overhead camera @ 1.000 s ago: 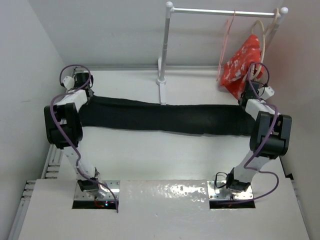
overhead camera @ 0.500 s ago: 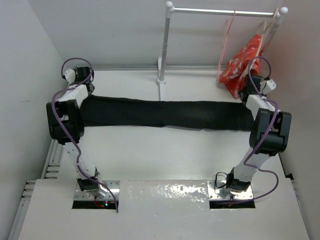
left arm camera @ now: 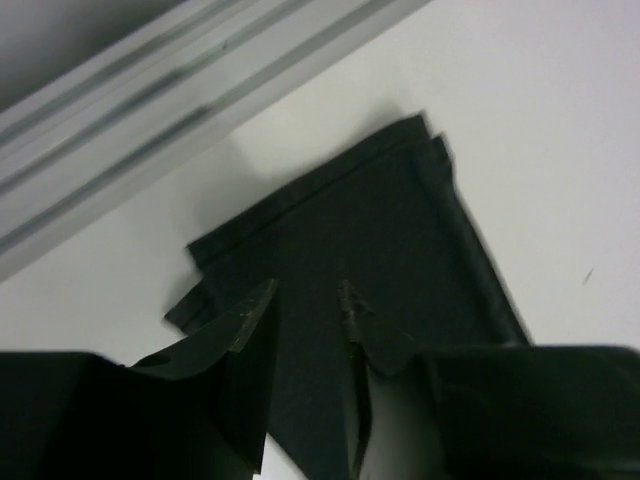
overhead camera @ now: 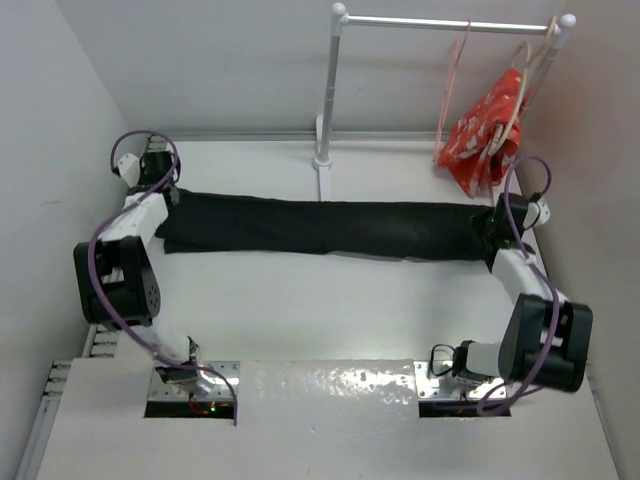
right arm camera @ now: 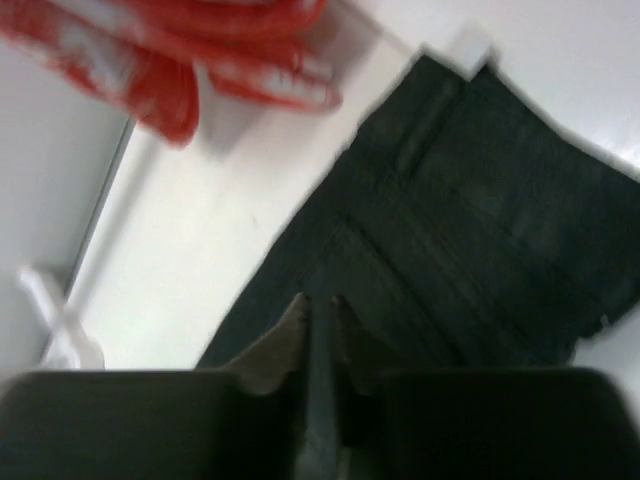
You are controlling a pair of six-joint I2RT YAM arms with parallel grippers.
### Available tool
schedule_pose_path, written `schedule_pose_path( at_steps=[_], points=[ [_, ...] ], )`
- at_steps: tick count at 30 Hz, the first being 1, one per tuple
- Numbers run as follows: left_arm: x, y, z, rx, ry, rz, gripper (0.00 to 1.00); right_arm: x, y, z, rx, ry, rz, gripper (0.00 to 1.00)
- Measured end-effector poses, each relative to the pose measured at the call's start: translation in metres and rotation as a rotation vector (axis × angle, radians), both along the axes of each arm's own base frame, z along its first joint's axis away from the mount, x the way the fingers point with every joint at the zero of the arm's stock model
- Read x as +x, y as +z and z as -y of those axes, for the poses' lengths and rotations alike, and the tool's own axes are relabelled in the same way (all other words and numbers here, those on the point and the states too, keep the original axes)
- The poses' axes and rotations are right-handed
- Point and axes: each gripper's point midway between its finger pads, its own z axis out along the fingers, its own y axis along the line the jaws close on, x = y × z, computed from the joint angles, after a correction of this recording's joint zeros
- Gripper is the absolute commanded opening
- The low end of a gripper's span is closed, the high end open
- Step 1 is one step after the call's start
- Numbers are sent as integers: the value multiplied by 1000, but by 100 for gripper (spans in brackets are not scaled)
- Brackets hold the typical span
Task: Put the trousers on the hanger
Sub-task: Fold the trousers at the center of the board.
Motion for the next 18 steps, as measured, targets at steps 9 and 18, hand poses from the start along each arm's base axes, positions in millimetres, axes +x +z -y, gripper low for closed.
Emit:
schedule_pose_path(
  at_steps=[9, 18],
  points=[
    [-73, -57, 23, -192, 10, -89, 41, -59, -30, -51, 139, 138, 29, 3],
    [-86, -106, 52, -392, 41, -67, 53, -81, -36, -71, 138, 243, 35, 17]
  ],
)
